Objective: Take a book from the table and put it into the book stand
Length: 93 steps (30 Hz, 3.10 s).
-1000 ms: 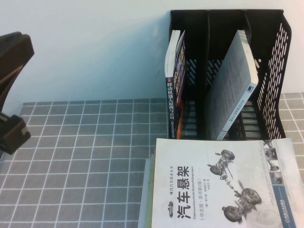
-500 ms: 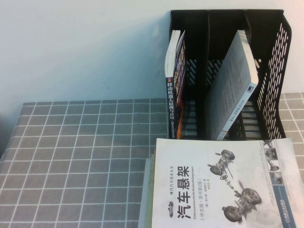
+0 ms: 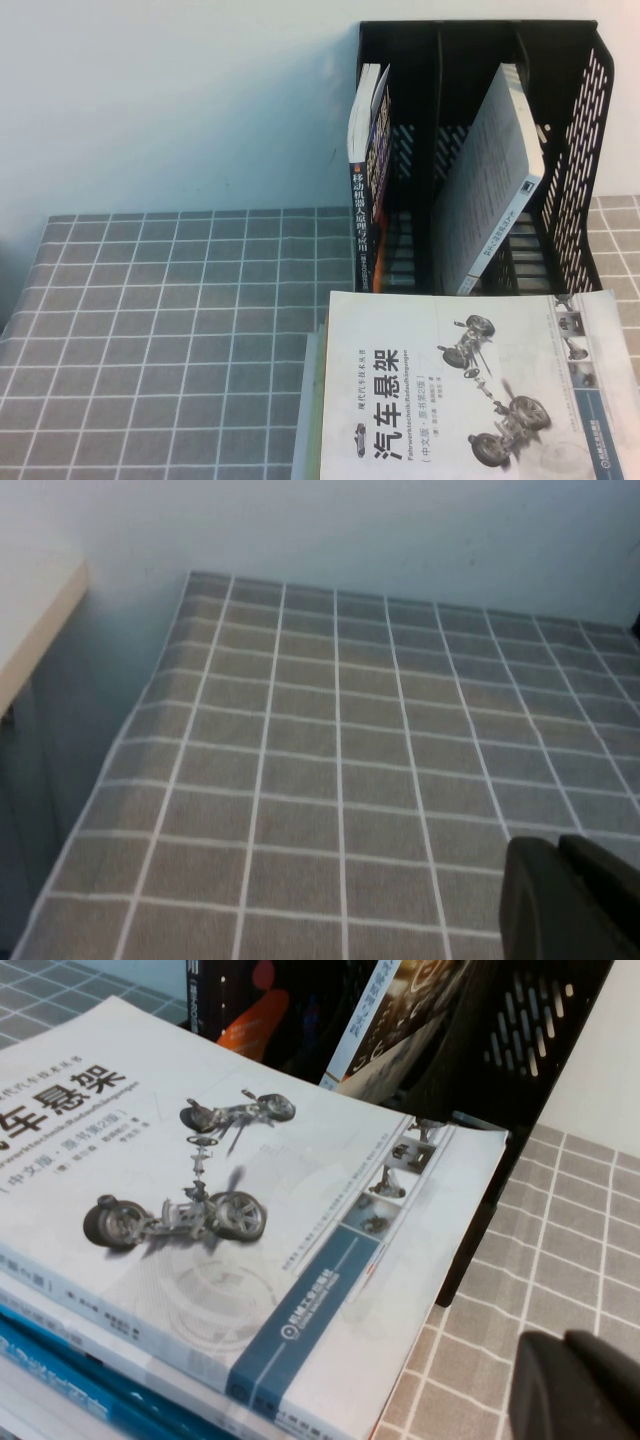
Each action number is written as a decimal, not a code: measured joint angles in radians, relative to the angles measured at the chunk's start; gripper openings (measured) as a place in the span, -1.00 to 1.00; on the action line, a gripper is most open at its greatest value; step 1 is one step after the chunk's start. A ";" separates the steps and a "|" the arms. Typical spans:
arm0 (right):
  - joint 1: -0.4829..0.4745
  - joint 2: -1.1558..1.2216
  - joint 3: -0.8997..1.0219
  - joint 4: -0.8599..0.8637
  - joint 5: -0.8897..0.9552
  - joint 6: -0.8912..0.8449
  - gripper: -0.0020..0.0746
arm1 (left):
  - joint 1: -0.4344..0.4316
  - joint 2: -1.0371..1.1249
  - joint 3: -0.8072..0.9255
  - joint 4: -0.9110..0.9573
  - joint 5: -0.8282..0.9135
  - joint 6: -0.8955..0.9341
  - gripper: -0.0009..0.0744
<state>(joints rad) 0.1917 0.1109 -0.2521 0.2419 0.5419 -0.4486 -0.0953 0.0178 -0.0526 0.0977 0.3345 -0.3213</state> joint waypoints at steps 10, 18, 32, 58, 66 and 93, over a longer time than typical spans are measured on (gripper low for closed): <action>0.000 0.000 0.002 0.008 0.014 0.000 -0.95 | -0.020 -0.027 0.066 -0.110 -0.008 0.130 -0.98; 0.000 0.000 0.002 0.008 0.042 0.000 -0.95 | -0.029 -0.027 0.066 -0.182 -0.008 0.238 -0.98; 0.000 0.000 0.002 0.008 0.044 0.000 -0.95 | -0.029 -0.027 0.066 -0.140 -0.008 0.171 -0.98; 0.000 -0.007 0.007 0.005 0.044 0.000 -0.95 | -0.031 -0.027 0.066 -0.127 -0.008 0.151 -0.98; -0.117 -0.118 0.160 -0.234 -0.236 0.283 -0.95 | -0.031 -0.027 0.066 -0.125 -0.008 0.151 -0.98; -0.206 -0.124 0.278 -0.225 -0.205 0.221 -0.95 | -0.031 -0.029 0.066 -0.124 -0.007 0.151 -0.98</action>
<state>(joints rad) -0.0142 -0.0133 0.0255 0.0169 0.3366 -0.2279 -0.1258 -0.0114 0.0136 -0.0258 0.3275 -0.1703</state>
